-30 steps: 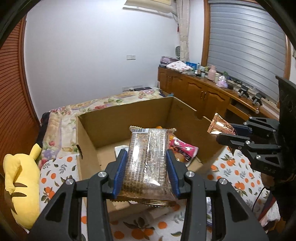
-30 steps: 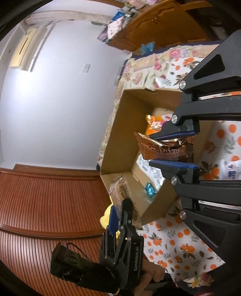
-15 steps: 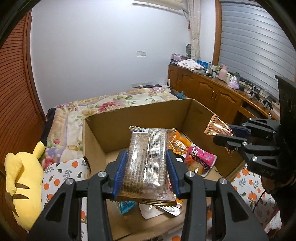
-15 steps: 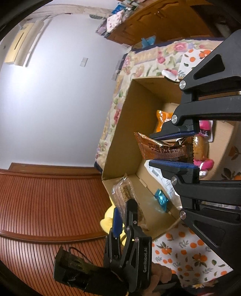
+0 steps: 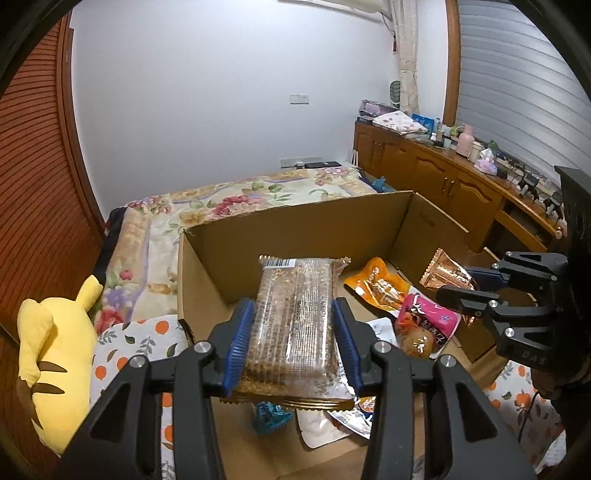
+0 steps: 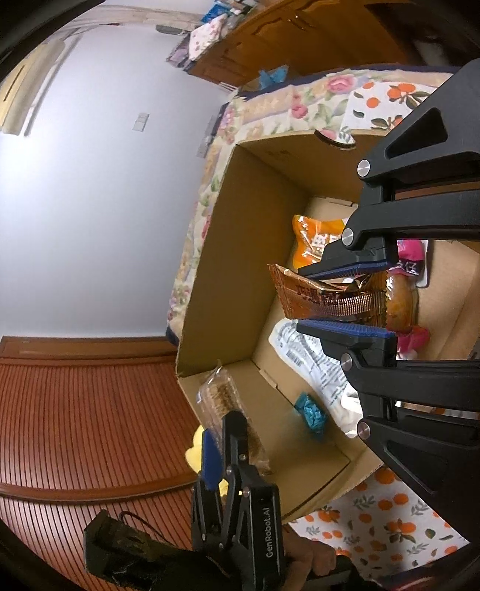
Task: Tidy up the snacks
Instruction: 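Open both grippers to drop the brown snack and biscuit pack into the box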
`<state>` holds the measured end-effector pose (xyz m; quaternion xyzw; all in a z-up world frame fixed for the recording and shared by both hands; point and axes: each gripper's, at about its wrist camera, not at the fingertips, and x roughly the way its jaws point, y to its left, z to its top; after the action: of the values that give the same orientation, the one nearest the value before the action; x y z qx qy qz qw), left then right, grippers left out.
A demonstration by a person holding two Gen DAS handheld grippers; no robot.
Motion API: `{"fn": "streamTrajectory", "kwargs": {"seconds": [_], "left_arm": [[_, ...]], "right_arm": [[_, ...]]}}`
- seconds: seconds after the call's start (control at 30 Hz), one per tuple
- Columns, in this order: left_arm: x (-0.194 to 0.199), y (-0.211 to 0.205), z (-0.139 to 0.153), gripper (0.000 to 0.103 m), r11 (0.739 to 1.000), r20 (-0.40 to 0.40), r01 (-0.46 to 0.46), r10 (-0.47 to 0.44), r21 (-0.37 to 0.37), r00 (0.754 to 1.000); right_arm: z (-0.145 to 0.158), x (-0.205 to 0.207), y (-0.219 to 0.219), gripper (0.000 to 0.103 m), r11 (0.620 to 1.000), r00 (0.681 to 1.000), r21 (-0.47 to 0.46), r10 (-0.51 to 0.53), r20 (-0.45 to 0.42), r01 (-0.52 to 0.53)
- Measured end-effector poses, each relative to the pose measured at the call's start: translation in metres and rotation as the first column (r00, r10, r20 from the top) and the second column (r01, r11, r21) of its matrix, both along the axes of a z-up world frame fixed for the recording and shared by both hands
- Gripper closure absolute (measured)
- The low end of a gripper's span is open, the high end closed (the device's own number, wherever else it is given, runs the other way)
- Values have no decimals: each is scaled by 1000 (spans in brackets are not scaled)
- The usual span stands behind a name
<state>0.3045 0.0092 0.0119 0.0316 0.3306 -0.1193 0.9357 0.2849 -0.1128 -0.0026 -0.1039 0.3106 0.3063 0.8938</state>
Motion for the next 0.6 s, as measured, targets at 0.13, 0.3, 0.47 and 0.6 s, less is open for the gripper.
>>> {"fn": "streamTrajectory", "kwargs": {"seconds": [0.13, 0.3, 0.47, 0.6], "left_arm": [[1, 1, -1, 59, 1000, 7, -11, 11, 6, 1000], [-9, 4, 3, 51, 1000, 17, -10, 10, -18, 1000], [-32, 2, 12, 47, 1000, 46, 3, -2, -21, 999], [-54, 0, 21, 43, 1000, 70, 14, -12, -16, 997]], "right_arm": [[-4, 1, 0, 76, 1000, 1000, 1, -12, -16, 12], [-4, -4, -4, 69, 1000, 1000, -3, -26, -13, 26], [8, -26, -12, 57, 999, 999, 8, -49, 21, 49], [19, -49, -18, 48, 998, 997, 25, -54, 46, 53]]}}
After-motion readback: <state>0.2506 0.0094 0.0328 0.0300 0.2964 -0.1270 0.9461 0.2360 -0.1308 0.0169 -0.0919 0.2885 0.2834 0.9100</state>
